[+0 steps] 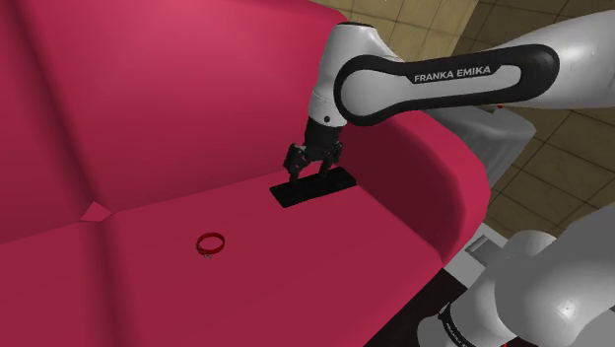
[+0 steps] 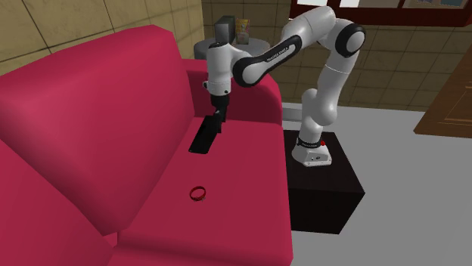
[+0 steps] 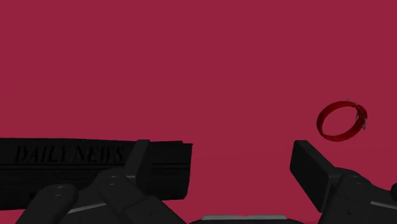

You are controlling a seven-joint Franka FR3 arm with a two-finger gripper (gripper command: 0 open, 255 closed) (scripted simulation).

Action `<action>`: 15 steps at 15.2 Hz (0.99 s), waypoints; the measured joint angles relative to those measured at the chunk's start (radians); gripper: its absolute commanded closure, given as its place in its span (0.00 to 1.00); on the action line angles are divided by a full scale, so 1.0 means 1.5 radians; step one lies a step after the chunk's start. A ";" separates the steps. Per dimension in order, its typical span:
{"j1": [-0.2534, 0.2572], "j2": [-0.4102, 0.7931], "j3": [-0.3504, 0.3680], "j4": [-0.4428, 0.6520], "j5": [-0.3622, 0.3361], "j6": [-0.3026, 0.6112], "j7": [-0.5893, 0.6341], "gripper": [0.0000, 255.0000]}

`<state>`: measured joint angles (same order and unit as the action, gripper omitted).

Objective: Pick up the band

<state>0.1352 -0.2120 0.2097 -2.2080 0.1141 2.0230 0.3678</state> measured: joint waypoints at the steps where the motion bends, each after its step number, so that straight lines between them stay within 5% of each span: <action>1: 0.004 0.022 0.006 0.012 0.000 0.007 0.005 0.00; 15: 0.083 0.338 0.072 0.249 -0.036 0.046 0.095 0.00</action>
<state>0.2595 0.2943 0.3181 -1.8351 0.0598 2.0923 0.5103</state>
